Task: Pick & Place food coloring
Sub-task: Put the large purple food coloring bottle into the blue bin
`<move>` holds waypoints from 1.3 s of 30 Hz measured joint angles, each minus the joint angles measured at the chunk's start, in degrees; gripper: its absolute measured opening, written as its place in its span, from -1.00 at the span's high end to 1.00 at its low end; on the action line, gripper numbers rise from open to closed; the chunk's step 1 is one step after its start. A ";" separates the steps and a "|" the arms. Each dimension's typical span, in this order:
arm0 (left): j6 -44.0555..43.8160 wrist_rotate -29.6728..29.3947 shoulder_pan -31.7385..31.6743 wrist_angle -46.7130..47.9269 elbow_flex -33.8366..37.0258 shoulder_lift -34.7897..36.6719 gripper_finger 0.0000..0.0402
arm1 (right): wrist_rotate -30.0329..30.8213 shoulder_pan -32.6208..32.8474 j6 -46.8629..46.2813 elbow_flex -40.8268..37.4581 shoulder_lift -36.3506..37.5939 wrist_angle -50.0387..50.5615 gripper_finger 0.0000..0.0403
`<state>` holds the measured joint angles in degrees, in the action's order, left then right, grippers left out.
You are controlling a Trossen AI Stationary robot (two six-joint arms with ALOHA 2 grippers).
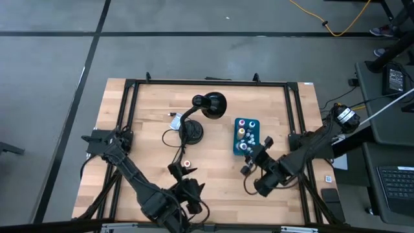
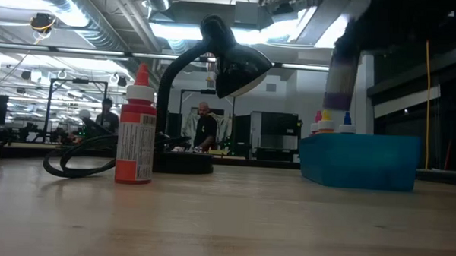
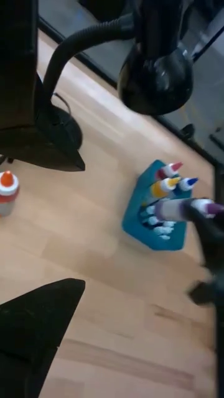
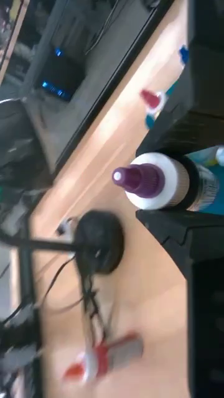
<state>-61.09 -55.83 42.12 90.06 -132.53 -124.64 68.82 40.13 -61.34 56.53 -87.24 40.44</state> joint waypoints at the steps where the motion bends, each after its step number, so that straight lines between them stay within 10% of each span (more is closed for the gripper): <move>1: -0.43 -1.07 0.36 -0.01 0.00 0.00 -0.44 | -0.52 -0.86 -0.07 -0.77 0.00 0.03 0.37; 39: -7.20 -9.04 5.67 -0.04 0.00 -0.04 -0.40 | -10.65 -11.80 5.44 -7.75 -5.12 -12.45 0.37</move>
<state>-68.28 -64.86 47.79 90.02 -132.53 -124.68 58.17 28.33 -55.90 48.77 -92.36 27.98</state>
